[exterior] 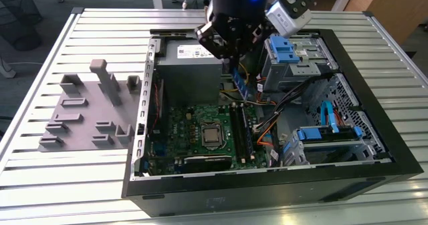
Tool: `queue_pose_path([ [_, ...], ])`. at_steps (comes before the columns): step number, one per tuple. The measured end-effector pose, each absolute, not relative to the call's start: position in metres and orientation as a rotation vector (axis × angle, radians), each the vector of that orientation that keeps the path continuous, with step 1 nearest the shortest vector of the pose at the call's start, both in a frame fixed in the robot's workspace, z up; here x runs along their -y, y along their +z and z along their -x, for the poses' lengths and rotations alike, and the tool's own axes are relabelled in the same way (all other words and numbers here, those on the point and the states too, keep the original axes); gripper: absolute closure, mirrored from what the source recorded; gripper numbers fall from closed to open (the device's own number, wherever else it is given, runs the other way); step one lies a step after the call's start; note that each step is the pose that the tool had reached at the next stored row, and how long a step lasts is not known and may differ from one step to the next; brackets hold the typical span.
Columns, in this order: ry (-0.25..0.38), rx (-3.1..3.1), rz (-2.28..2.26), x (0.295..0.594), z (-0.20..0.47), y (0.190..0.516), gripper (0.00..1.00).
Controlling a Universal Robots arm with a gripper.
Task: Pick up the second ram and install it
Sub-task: 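Insert the second ram into the second slot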
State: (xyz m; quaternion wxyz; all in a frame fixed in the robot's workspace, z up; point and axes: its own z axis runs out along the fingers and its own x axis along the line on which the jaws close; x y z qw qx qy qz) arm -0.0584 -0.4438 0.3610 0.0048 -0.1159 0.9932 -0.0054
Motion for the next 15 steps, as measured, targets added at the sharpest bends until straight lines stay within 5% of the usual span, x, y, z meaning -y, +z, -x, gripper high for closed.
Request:
queue_pose_path([
  [15,-0.017,-3.117,0.307,0.4438,0.0568,0.3606,0.86],
])
